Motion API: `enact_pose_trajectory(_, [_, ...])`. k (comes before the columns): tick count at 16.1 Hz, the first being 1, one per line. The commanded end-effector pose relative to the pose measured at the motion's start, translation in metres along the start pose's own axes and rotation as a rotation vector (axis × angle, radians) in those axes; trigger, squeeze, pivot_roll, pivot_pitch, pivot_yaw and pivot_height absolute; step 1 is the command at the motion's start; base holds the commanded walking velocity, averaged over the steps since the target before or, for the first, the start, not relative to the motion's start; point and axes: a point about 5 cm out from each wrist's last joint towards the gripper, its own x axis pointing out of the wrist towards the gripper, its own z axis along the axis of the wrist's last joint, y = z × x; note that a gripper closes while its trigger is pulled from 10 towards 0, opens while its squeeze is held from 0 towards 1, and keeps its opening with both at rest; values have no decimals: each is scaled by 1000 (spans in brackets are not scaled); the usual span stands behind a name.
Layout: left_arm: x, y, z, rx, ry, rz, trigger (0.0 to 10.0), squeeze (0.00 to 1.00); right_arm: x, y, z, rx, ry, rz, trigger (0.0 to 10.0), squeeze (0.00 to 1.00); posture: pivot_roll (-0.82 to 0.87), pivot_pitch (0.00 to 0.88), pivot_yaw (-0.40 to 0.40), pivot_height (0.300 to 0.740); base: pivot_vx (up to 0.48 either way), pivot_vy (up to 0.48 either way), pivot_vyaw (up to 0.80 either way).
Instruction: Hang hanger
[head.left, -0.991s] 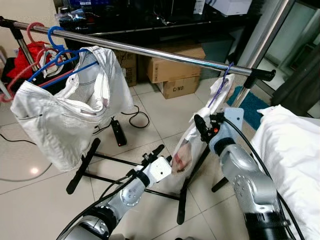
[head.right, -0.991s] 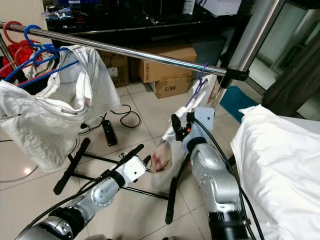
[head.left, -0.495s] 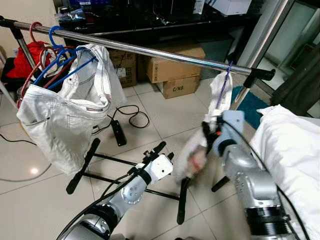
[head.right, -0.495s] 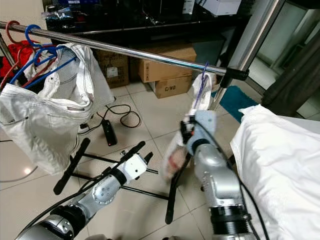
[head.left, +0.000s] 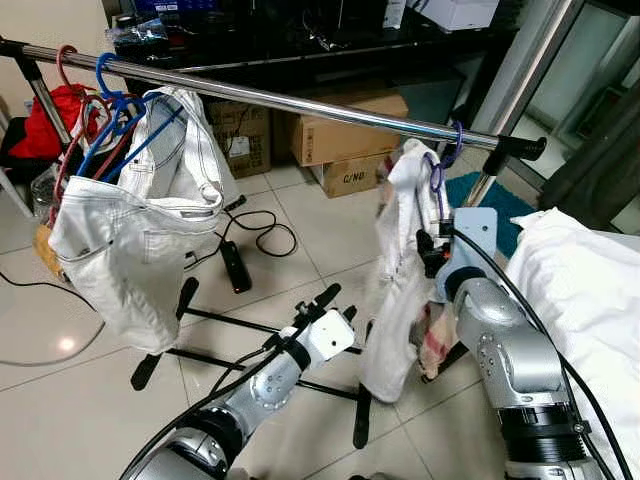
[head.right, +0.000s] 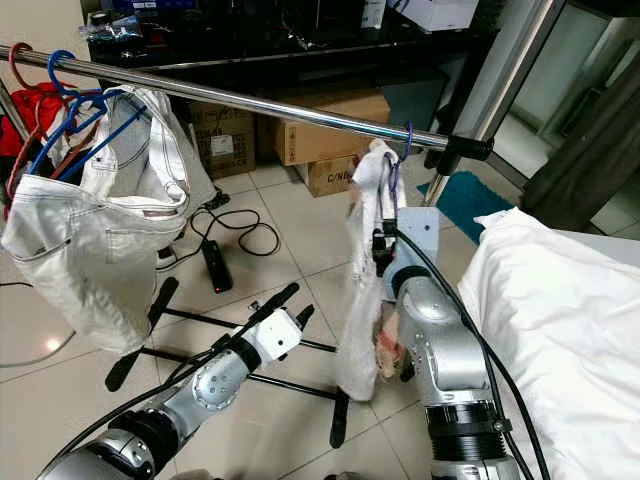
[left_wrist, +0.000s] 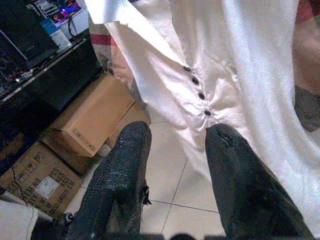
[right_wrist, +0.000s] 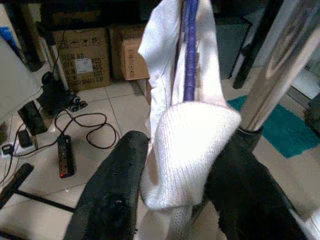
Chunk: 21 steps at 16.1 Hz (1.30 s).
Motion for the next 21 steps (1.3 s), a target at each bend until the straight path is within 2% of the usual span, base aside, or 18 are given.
enact_pose_trajectory(1, [5, 1, 4, 6, -8, -6, 10000, 0, 1, -2, -5, -24, 24, -1, 10000, 0, 60, 0, -71, 740, 0, 0, 0])
enact_pose_trajectory(3, [6, 2, 5, 8, -9, -4, 10000, 0, 2, 0, -10, -33, 41, 17, 10000, 0, 61, 0, -73, 740, 0, 0, 0])
enact_pose_trajectory(4, [6, 2, 5, 7, -11, -3, 10000, 0, 2, 0, -9, -32, 37, 17, 0, 0, 62, 0, -73, 740, 0, 0, 0])
enact_pose_trajectory(7, [7, 5, 7, 6, -23, 3, 10000, 0, 2, -1, 0, -36, -4, 31, 0, 0, 71, 32, -91, 740, 0, 0, 0])
enact_pose_trajectory(10, [-1, 8, -2, -22, 10, 37, 10000, 0, -3, -4, 2, -48, -37, 43, 0, 0, 67, 21, -92, 740, 0, 0, 0])
enact_pose_trajectory(14, [0, 6, 0, -47, -3, 52, 10000, 0, -17, -9, 16, 24, -159, 48, 0, 0, 57, 24, -83, 740, 0, 0, 0])
enact_pose_trajectory(20, [0, 8, 1, -44, -15, 44, 10000, 0, -29, -18, 23, 67, -238, 19, 0, 0, 28, 28, -63, 740, 0, 0, 0])
enact_pose_trajectory(21, [-1, 8, 1, -45, -16, 44, 10000, 0, -33, -19, 16, 53, -214, 39, 0, 0, 22, 31, -59, 740, 0, 0, 0])
